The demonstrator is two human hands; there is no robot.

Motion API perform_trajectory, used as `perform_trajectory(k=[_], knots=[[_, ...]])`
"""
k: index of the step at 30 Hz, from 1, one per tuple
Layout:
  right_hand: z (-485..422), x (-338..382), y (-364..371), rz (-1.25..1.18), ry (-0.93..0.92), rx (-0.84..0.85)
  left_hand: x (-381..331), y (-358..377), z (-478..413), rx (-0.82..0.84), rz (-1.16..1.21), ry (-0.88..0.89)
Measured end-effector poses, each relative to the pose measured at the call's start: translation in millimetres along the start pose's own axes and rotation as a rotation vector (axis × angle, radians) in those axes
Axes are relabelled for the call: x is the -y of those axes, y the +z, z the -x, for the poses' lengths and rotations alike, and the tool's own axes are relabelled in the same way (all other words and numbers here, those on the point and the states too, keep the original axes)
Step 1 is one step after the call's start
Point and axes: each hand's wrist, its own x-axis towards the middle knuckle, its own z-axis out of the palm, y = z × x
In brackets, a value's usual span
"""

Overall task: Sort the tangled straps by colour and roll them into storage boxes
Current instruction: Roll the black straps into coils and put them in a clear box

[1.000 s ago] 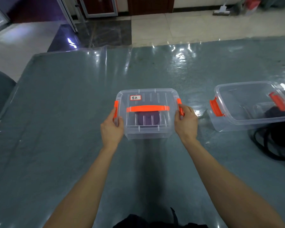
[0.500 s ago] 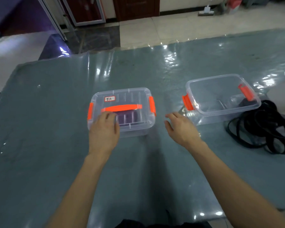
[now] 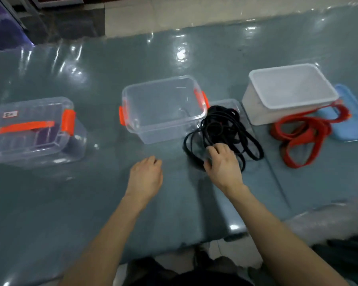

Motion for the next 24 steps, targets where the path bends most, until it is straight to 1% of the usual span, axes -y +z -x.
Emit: perform_trajectory(k=[1, 2, 4, 6, 7, 10, 13, 16, 18, 20, 22, 24], knots=[[-4.0, -16.2, -3.5, 0.009, 0.036, -0.034, -10.7, 1.4, -0.7, 0.003, -0.009, -0.01], [-7.9, -30.9, -5.6, 0.031, 0.079, -0.033, -19.7, 2.1, -1.0, 0.007, -0.017, -0.021], [-15.3, -54.1, -4.4, 0.059, 0.151, 0.071, -31.9, 2.0, -0.7, 0.026, -0.036, -0.035], [-20.8, -71.7, 2.4, 0.095, 0.149, 0.185, -39.9, 0.5, -0.7, 0.046, -0.052, -0.037], [-21.9, -77.7, 5.9, 0.112, 0.126, 0.203, -42.5, -0.5, -1.2, 0.057, -0.059, -0.042], [-19.9, -86.6, 13.5, 0.106, 0.037, 0.143, -47.7, -0.3, -3.9, 0.072, -0.072, -0.045], [-4.9, -91.8, 9.1, 0.059, -0.033, 0.131, -60.4, -1.3, -12.2, 0.094, -0.104, -0.003], [15.9, -92.6, -9.3, -0.06, -0.154, 0.107, -77.6, -6.8, -21.5, 0.054, -0.066, 0.027], [27.9, -88.7, -30.9, -0.144, -0.21, 0.015, -87.7, -10.7, -28.8, -0.004, 0.023, 0.067], [37.5, -83.9, -55.0, -0.211, -0.249, -0.095, -98.2, -14.7, -39.1, -0.062, 0.164, 0.163], [44.3, -84.7, -76.3, -0.211, -0.293, -0.176, -112.0, -18.0, -55.2, -0.059, 0.334, 0.291], [52.9, -88.9, -93.0, -0.186, -0.304, -0.184, -130.0, -16.6, -72.9, -0.026, 0.415, 0.412]])
